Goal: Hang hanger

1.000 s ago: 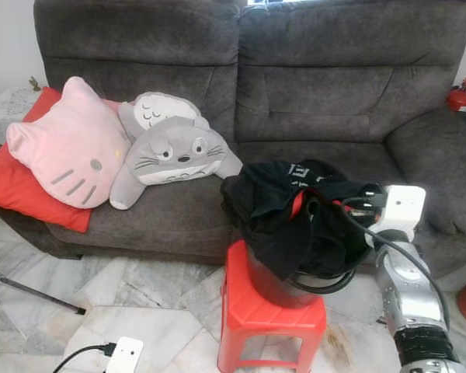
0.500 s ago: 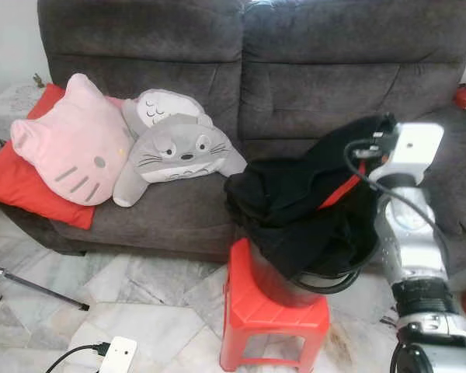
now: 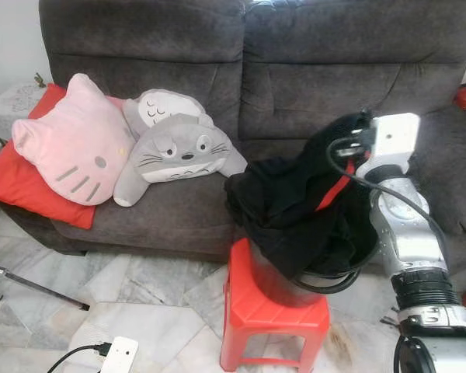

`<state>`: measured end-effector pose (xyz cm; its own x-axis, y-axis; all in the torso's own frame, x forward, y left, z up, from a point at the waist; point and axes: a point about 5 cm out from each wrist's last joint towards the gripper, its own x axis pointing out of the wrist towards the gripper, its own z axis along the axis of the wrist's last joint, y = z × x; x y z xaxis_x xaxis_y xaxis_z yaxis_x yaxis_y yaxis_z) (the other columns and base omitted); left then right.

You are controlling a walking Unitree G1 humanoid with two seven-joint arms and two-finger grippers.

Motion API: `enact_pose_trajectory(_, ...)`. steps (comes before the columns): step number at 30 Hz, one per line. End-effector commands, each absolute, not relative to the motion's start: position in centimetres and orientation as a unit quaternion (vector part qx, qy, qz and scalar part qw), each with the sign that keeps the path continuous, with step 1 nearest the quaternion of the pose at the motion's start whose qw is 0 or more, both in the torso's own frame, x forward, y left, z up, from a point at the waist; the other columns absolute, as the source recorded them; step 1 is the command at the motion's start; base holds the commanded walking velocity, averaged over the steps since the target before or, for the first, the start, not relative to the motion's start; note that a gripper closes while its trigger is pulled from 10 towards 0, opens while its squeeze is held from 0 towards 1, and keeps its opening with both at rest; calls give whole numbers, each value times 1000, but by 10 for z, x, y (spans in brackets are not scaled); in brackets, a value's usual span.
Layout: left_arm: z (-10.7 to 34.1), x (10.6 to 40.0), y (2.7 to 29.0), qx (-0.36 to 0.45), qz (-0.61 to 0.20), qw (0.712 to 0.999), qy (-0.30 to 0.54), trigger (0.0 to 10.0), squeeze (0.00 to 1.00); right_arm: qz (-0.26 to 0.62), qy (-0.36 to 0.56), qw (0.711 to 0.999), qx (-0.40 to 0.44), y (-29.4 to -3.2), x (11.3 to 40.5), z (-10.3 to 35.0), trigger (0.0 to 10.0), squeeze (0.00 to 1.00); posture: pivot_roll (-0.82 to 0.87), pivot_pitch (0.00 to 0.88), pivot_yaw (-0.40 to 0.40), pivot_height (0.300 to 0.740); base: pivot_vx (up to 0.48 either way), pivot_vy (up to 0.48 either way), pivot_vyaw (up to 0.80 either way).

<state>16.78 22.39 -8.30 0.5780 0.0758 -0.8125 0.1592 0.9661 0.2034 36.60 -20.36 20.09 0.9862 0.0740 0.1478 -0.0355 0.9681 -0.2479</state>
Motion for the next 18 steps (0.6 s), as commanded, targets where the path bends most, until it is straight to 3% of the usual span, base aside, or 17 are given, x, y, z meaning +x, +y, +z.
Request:
enact_pose_trajectory(1, -86, 163, 223, 126, -27, 875, 467, 10000, 0, 39, -94, 983, -151, -203, 364, 212, 10000, 0, -175, 0, 38, 740, 0, 0, 0)
enact_pose_trajectory(8, -86, 162, 222, 125, -29, 874, 468, 10000, 0, 21, -107, 958, -265, -220, 364, 238, 10000, 0, -181, 0, 43, 740, 0, 0, 0)
enact_pose_trajectory(12, -86, 162, 221, 124, -31, 875, 467, 10000, 0, 87, -78, 945, -306, -216, 362, 243, 10000, 0, -183, 0, 47, 740, 0, 0, 0)
enact_pose_trajectory(15, -86, 163, 221, 123, -32, 875, 467, 10000, 0, 152, -28, 916, -369, -211, 357, 231, 10000, 0, -183, 0, 48, 740, 0, 0, 0)
enact_pose_trajectory(18, -86, 163, 222, 123, -33, 875, 467, 10000, 0, 153, -7, 918, -365, -216, 357, 230, 10000, 0, -182, 0, 49, 740, 0, 0, 0)
